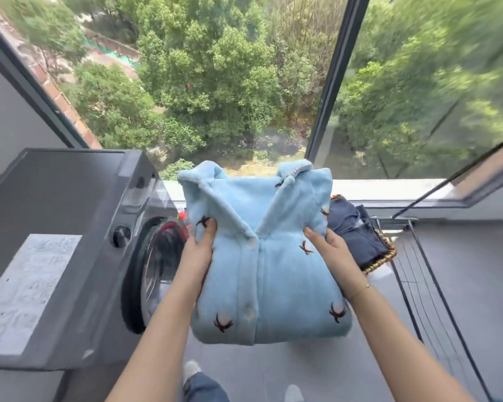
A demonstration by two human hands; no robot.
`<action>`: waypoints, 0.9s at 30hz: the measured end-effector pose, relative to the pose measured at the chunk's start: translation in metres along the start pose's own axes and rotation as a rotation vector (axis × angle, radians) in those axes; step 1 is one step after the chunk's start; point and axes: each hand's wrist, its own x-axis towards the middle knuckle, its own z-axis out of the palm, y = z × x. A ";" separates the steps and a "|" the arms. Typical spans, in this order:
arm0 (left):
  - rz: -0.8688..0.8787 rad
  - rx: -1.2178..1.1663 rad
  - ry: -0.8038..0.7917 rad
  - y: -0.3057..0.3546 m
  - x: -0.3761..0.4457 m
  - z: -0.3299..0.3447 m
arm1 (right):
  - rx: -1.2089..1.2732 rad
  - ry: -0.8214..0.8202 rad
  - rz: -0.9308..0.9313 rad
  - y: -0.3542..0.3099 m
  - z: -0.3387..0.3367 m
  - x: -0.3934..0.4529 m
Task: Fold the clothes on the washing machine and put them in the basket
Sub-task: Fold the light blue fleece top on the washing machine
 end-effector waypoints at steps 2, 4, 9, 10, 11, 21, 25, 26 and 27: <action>-0.004 -0.038 -0.030 -0.008 0.003 0.027 | -0.024 0.004 -0.004 -0.005 -0.030 0.008; -0.015 -0.058 -0.072 -0.020 0.009 0.065 | -0.059 0.011 -0.004 -0.007 -0.066 0.022; -0.090 -0.111 -0.093 -0.038 0.032 0.116 | -0.116 0.034 -0.006 -0.006 -0.106 0.060; -0.119 -0.132 -0.124 -0.045 0.039 0.126 | -0.125 0.043 -0.007 -0.003 -0.113 0.070; -0.144 -0.143 -0.147 -0.051 0.047 0.134 | -0.133 0.049 -0.012 -0.001 -0.118 0.079; -0.404 -0.366 -0.049 -0.141 0.111 0.211 | -0.302 0.011 0.117 0.092 -0.166 0.201; -0.554 -0.332 0.069 -0.181 0.123 0.223 | -0.370 -0.063 0.223 0.135 -0.164 0.231; -0.573 -0.314 0.087 -0.187 0.129 0.225 | -0.402 -0.087 0.244 0.141 -0.163 0.240; -0.582 -0.294 0.119 -0.188 0.134 0.228 | -0.437 -0.112 0.262 0.146 -0.161 0.247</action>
